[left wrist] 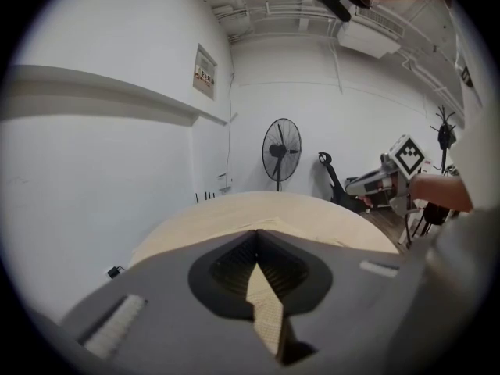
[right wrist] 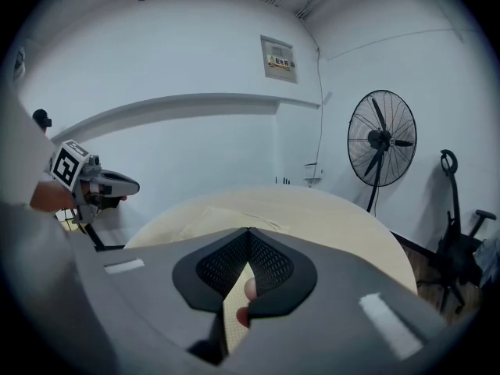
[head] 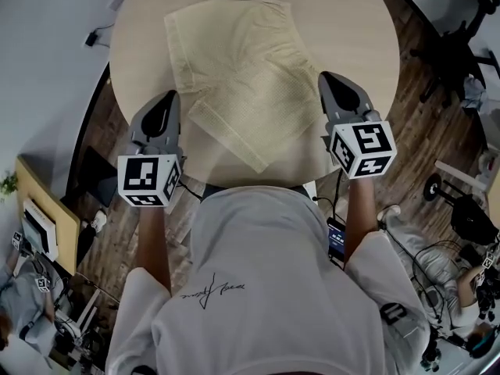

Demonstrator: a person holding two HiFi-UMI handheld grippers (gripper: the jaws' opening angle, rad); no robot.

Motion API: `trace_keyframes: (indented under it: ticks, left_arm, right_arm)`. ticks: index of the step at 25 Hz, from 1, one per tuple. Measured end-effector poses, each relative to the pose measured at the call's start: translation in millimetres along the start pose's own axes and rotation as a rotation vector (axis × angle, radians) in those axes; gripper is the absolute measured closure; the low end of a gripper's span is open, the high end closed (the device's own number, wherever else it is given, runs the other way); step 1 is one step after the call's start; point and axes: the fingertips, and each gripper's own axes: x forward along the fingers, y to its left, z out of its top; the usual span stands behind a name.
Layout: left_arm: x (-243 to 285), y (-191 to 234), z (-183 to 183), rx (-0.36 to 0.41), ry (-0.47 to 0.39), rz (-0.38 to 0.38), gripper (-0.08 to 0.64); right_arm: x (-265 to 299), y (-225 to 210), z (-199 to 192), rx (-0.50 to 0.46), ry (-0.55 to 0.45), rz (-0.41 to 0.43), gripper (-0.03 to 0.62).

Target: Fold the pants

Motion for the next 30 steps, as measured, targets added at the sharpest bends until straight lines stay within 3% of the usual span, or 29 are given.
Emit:
trace_keyframes:
  ticks: [12, 18, 30]
  left_arm:
    - [34.6, 28.4, -4.2, 0.029, 0.034, -0.005, 0.508]
    - [52.7, 34.3, -2.7, 0.154, 0.042, -0.01, 0.508]
    - [94.3, 57.0, -21.7, 0.186, 0.09, -0.053, 0.508]
  right_arm:
    - [45.7, -23.1, 8.3, -0.068, 0.05, 0.006, 0.594]
    - [68.5, -31.7, 6.1, -0.091, 0.083, 0.005, 0.594]
    - [119.3, -34.7, 5.6, -0.188, 0.147, 0.024, 0.594]
